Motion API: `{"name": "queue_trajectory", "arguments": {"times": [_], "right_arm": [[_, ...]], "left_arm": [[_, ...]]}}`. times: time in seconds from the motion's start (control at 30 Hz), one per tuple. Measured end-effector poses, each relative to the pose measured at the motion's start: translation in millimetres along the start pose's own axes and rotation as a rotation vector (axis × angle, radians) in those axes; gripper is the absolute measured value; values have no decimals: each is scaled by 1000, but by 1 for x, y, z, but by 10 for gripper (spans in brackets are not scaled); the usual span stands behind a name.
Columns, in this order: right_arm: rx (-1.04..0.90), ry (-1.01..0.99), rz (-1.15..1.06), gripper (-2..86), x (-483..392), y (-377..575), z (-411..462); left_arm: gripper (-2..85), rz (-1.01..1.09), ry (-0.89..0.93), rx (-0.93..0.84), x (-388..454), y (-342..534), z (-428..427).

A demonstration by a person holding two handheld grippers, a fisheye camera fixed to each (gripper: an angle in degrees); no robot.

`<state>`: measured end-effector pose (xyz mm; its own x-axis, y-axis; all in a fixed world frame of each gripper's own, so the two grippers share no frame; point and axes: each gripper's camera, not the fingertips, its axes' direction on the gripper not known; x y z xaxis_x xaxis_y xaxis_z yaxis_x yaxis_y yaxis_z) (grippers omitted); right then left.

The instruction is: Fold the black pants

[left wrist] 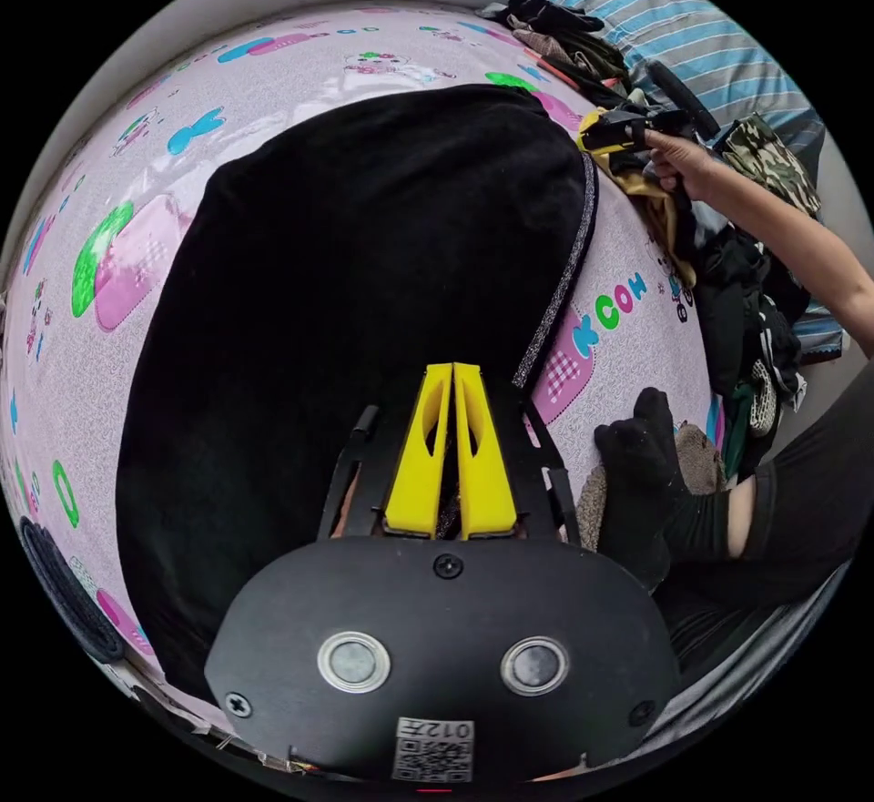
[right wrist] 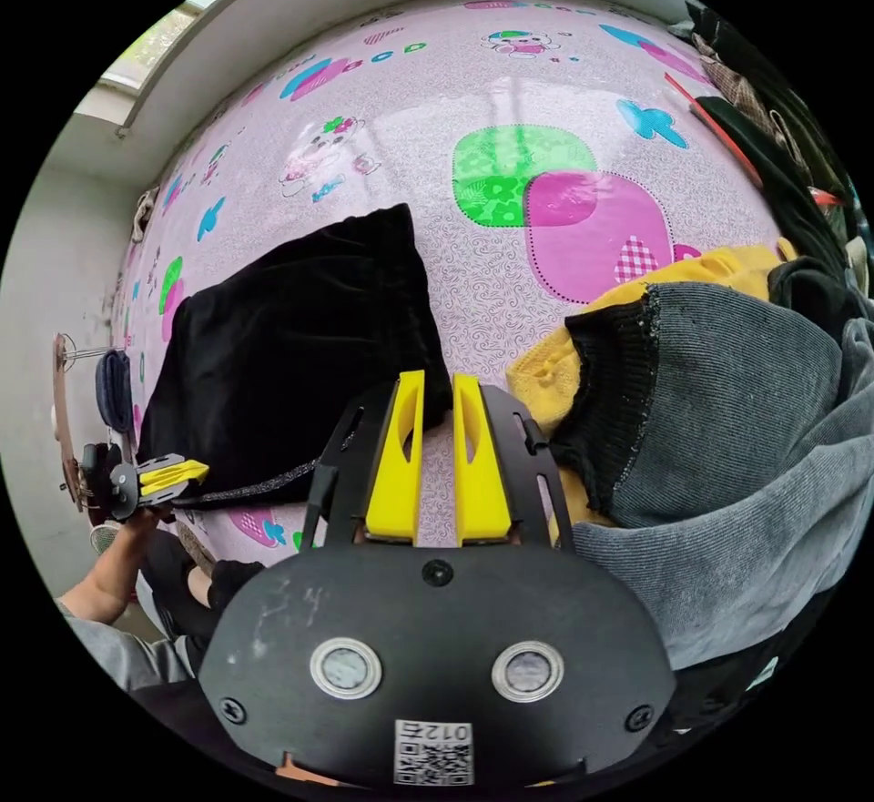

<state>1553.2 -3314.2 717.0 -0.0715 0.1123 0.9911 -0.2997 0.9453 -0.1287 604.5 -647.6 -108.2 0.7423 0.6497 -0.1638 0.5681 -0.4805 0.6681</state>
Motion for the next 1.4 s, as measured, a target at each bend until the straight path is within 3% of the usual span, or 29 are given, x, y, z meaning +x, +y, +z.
{"name": "queue_trajectory", "arguments": {"times": [0.1,0.2,0.3,0.43,0.57,0.73,0.87,1.0,1.1,1.23,1.4], "right_arm": [[-30,26,22,65,-16,16,13],[113,22,41,54,-41,57,-7],[227,-1,-143,58,-106,114,-17],[16,-211,-542,82,-212,189,53],[-40,23,-901,95,-294,282,119],[-24,323,-1222,97,-343,391,208],[-35,446,-1280,49,-345,434,262],[4,386,-1279,-2,-330,470,267],[-24,297,-1254,-7,-306,486,281],[-148,334,-1257,-4,-279,511,369],[-179,282,-1177,23,-247,521,406]], "left_arm": [[-1,-3,-8,31,6,6,2],[-1,-29,-47,46,16,9,-9],[1,-17,-81,98,31,24,-21],[9,37,-117,61,54,42,-13],[20,123,-338,57,76,59,-7],[21,161,-402,13,82,68,8],[15,144,-440,13,80,67,16],[9,158,-447,41,78,67,3],[9,193,-418,52,74,69,-7],[17,211,-348,-86,62,65,32],[21,114,-263,-43,38,68,33]]}}
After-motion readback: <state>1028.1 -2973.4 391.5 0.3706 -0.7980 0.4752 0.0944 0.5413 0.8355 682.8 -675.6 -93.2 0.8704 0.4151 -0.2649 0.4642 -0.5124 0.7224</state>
